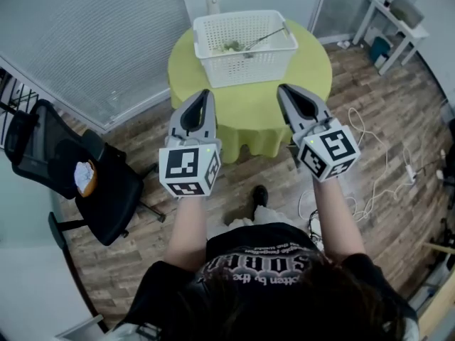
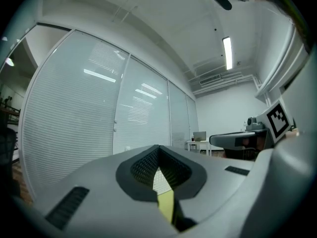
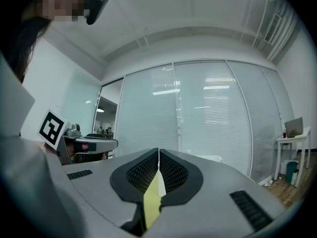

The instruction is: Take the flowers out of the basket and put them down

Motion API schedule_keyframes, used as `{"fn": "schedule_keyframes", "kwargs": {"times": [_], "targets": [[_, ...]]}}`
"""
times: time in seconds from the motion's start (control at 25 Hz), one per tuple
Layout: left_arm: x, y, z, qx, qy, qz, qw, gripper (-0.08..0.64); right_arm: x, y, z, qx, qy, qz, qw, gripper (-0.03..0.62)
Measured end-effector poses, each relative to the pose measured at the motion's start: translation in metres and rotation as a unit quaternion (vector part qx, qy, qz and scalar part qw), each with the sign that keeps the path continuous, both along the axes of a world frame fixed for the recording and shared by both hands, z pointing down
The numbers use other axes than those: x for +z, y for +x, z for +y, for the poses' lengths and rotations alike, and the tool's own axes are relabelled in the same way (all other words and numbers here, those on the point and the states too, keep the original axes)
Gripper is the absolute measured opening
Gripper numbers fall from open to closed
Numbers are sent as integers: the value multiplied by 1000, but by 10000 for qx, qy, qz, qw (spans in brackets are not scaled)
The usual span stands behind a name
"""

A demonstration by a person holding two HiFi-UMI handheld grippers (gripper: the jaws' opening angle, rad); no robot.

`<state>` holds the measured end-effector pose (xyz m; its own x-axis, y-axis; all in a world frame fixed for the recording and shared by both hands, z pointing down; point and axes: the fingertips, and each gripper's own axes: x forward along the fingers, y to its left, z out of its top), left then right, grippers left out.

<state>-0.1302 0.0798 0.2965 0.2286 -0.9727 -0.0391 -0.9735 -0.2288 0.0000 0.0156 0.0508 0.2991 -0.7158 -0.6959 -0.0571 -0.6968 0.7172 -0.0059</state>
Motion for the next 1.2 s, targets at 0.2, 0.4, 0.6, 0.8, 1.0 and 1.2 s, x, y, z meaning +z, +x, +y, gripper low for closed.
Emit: {"fn": "schedule_keyframes", "kwargs": {"times": [0.2,0.4,0.6,0.8,1.0,1.2], "targets": [[-4,-2,-34,-76,2,-128,9999,2,-4,1,-40,-8,39,-51,10000,29],[-7,1,-69,-98,-2,-175,9998,2,-5,2,-78,-66,6,-116,9999,29],[-10,2,-103,-177,14,-188,9997,2,-7,-1,-115,-170,2,-122,9998,29],[-15,-1,-137,-326,69,-135,9994,2,-10,1,-148,-270,20,-124,9996,29],[-17,7,-165,-344,118,-84,9993,2,-11,6,-173,-383,38,-158,9991,29],[-14,8,-186,-386,28,-150,9991,2,-9,5,-193,-463,-13,-181,9988,29]]}}
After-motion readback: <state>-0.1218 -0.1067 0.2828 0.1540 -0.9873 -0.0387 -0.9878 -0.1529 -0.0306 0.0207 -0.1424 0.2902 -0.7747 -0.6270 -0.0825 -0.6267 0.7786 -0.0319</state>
